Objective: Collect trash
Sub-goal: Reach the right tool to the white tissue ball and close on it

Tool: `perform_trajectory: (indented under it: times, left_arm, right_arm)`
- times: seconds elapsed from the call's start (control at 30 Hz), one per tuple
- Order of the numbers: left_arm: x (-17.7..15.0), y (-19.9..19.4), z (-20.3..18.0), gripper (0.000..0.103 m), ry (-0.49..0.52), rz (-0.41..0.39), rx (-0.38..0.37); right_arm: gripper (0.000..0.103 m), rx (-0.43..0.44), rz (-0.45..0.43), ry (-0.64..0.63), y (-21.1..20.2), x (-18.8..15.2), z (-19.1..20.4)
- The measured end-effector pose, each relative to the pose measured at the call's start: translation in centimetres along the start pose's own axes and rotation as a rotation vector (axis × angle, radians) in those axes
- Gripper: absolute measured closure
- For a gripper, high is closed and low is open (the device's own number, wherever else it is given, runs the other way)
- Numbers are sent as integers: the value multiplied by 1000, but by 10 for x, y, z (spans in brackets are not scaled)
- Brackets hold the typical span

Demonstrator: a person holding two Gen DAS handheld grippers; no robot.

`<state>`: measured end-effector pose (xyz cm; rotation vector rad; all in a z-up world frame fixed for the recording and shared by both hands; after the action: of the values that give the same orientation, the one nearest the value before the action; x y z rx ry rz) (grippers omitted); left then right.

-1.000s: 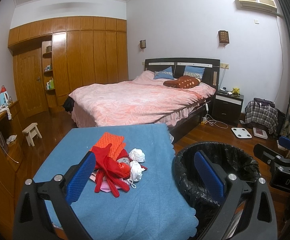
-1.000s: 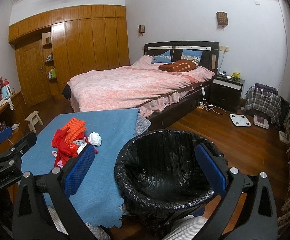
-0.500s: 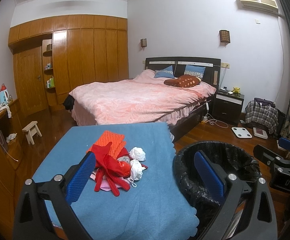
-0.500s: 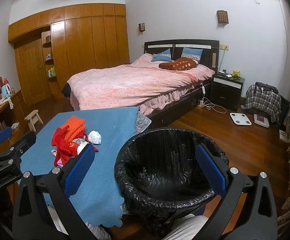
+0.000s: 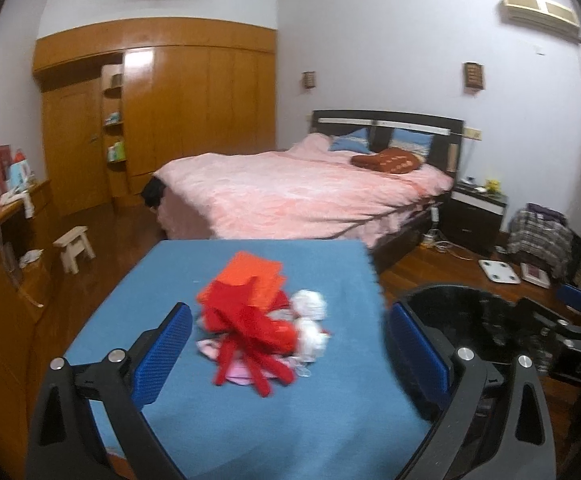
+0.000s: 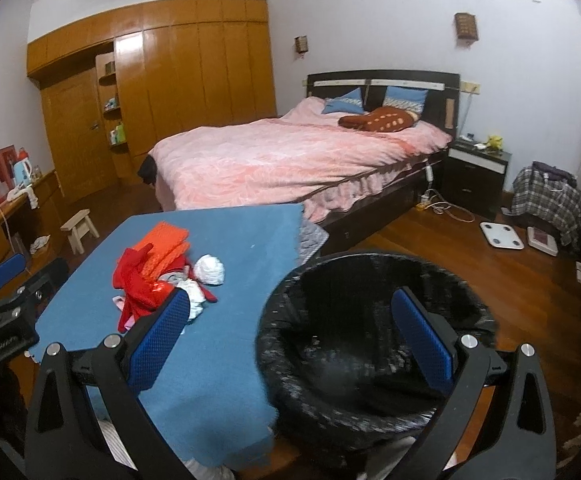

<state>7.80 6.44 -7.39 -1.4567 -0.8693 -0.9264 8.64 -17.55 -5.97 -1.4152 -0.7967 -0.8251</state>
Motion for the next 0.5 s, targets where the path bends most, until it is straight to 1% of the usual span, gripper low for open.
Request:
perform_trajectory:
  times: [0.1,0.2,0.3,0.33,0.43,0.5]
  left_arm:
    - [-11,7,27,6,2,11,80]
    - [-21,18,53,6,-14,34,129]
    - [-30,23,71,6,-36,56,152]
    - [-27,27,76,6,-39,59,154]
    - [-35,36,84,6,-30,79,169]
    - [-41,44,88,6,-27,95,173]
  right_arm:
    - [5,32,19,-17,18,-1,20]
    - [5,50,37,-42,38,-3,41]
    - [5,62,46,-65,55,-4,58]
    - [5,64,47,-76,62,-4,66]
    - [6,74,65,-102,86,-6,82]
    - [9,89,84,-108,99,-10,91]
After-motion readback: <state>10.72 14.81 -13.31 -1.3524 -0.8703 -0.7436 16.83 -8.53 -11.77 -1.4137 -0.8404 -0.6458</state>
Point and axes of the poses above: each gripper's, at about its wrist camera, not at the fingertips, and y roughly the way its jaws point, z to its left, x to its top, the point moved 6 cm from there along y, roughly the way its jaws point, and after that the axes turned 9 degrees about -x, right-handed, at the moved point
